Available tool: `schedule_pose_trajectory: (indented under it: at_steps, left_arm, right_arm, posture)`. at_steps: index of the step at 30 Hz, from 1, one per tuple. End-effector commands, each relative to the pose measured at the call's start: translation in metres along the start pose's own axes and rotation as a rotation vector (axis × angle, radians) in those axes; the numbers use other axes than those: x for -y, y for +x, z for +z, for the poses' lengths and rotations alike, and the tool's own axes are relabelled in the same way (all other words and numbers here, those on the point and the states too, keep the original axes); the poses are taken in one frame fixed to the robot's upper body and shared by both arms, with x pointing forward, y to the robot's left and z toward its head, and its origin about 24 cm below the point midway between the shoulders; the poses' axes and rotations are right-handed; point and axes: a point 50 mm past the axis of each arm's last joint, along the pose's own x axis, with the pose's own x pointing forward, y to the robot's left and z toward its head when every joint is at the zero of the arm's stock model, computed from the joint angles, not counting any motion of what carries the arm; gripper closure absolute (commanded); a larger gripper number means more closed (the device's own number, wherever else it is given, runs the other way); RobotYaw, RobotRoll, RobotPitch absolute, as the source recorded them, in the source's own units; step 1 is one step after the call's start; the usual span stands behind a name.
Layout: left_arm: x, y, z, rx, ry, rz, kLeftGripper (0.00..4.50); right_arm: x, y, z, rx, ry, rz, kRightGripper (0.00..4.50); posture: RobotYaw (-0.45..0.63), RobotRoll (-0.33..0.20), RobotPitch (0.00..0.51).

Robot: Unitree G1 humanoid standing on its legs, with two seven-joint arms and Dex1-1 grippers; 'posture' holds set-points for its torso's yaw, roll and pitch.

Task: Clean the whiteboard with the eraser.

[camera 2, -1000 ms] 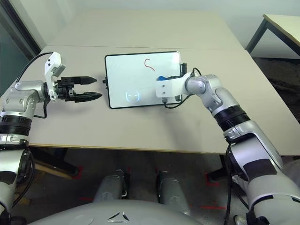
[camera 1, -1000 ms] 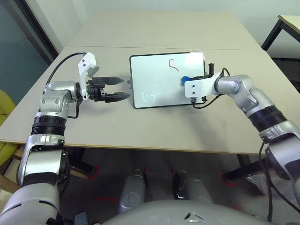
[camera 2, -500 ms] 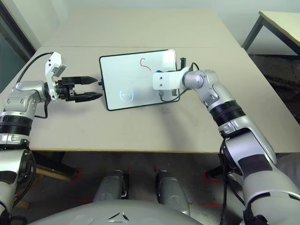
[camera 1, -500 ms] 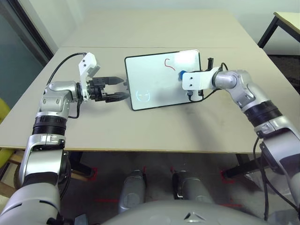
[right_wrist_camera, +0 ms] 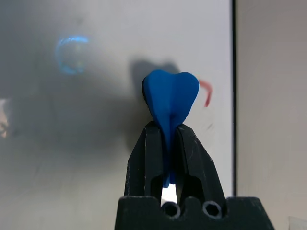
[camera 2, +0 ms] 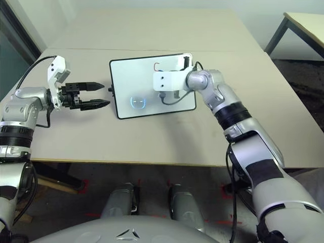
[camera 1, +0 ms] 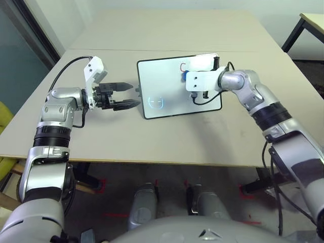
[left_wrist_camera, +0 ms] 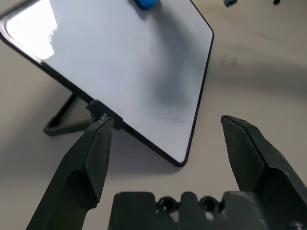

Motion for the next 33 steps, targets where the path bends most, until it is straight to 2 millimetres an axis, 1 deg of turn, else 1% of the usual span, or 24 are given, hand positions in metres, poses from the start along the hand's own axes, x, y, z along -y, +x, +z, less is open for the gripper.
schedule_pose_trajectory:
  at_steps: [1, 4, 9, 14, 24, 29, 33]
  left_arm:
    - [0.001, -0.002, 0.004, 0.006, 0.012, 0.001, 0.00]
    - [0.001, -0.001, 0.004, 0.007, 0.012, -0.001, 0.00]
    - [0.000, 0.001, 0.005, 0.009, 0.015, -0.005, 0.00]
    - [0.000, 0.005, 0.006, 0.011, 0.016, -0.012, 0.00]
    - [-0.001, 0.007, 0.006, 0.012, 0.019, -0.020, 0.00]
    - [-0.002, 0.006, 0.006, 0.010, 0.021, -0.021, 0.00]
    - [-0.002, 0.006, 0.007, 0.010, 0.022, -0.021, 0.00]
  right_arm:
    - [0.008, 0.006, 0.007, 0.004, -0.020, -0.017, 4.39]
    - [0.013, 0.008, 0.007, -0.005, -0.023, -0.029, 4.39]
    - [0.010, 0.005, -0.007, -0.048, -0.050, -0.015, 4.39]
    - [0.004, -0.004, -0.024, -0.084, -0.081, 0.021, 4.39]
    - [-0.018, -0.023, -0.055, -0.147, -0.084, 0.092, 4.39]
    - [-0.018, -0.029, -0.064, -0.178, -0.087, 0.092, 4.39]
    - [-0.015, -0.028, -0.061, -0.174, -0.097, 0.084, 4.39]
  posture:
    - [0.19, 0.000, 0.061]
    - [0.18, 0.000, 0.059]
    - [0.17, 0.000, 0.059]
    - [0.17, 0.000, 0.059]
    - [0.15, 0.000, 0.062]
    - [0.15, 0.000, 0.060]
    - [0.15, 0.000, 0.059]
